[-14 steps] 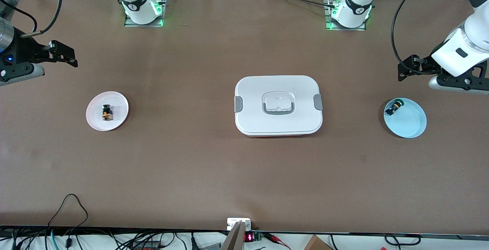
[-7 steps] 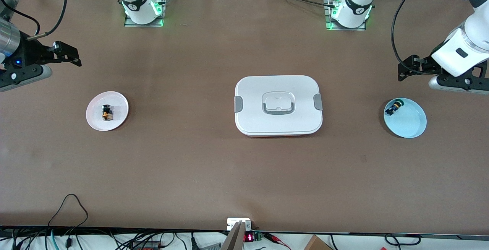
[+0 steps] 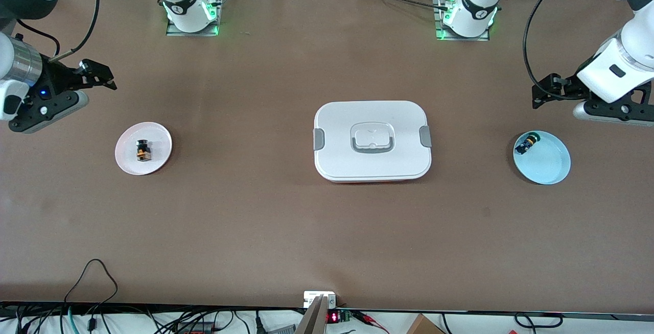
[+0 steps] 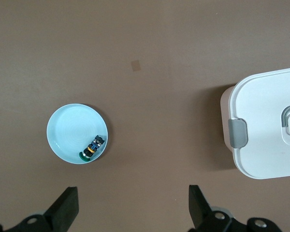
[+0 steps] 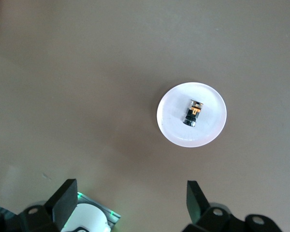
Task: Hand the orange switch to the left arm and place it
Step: 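Move the right gripper down over the orange switch in the white dish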
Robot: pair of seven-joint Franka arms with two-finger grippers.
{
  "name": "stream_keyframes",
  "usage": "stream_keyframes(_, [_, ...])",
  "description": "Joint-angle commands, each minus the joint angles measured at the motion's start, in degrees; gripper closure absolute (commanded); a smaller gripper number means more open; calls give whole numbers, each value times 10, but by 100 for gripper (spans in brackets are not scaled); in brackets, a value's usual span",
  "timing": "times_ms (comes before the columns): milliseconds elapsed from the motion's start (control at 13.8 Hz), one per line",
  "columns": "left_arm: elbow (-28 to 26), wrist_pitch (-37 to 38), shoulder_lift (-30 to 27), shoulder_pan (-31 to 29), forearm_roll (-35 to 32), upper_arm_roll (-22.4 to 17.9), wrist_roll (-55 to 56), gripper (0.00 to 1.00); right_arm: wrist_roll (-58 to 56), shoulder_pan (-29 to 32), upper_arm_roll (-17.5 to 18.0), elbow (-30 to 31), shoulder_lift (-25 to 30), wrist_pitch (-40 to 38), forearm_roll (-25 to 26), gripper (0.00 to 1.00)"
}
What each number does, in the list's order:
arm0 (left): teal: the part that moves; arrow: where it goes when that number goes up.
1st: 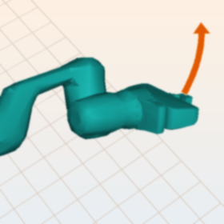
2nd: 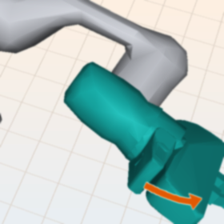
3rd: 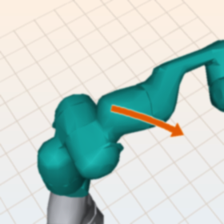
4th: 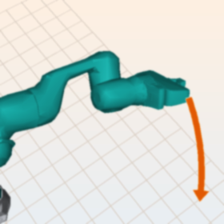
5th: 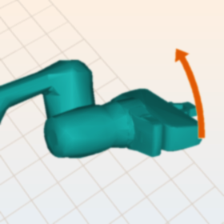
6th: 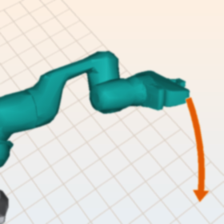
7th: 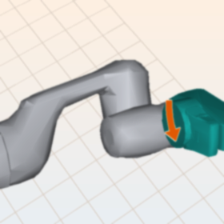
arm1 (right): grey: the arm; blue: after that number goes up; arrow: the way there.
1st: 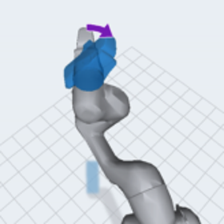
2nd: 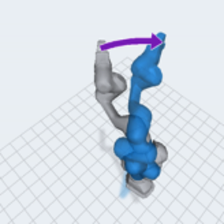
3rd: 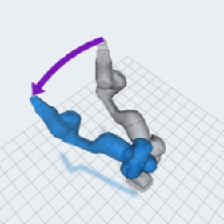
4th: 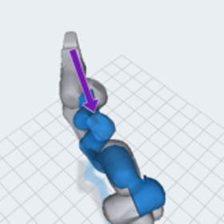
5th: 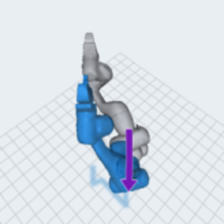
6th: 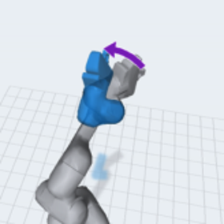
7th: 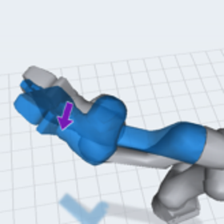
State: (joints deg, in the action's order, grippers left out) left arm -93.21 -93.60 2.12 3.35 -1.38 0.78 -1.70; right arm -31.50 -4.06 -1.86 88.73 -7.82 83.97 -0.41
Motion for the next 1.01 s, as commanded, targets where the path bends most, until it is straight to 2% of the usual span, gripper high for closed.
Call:
stream_keyframes(0, [17, 3, 11, -3, 5, 1, -1, 0, -95, 5, -2, 55, 8, 43, 1, 0])
stream_keyframes(217, [17, 3, 12, -5, 5, 0, -1, 0, -185, 20, -2, 121, 12, 108, 2, 0])
stream_keyframes(505, [17, 3, 12, -5, 5, 0, -1, 0, -399, 54, -2, 250, 4, 267, 3, 0])
stream_keyframes(650, [17, 3, 12, -6, 5, -1, -1, 0, -482, 63, -2, 276, -24, 329, 4, 0])
stream_keyframes(939, [17, 4, 12, -5, 5, 0, -1, 0, -622, 79, -2, 278, -105, 416, 5, 0])
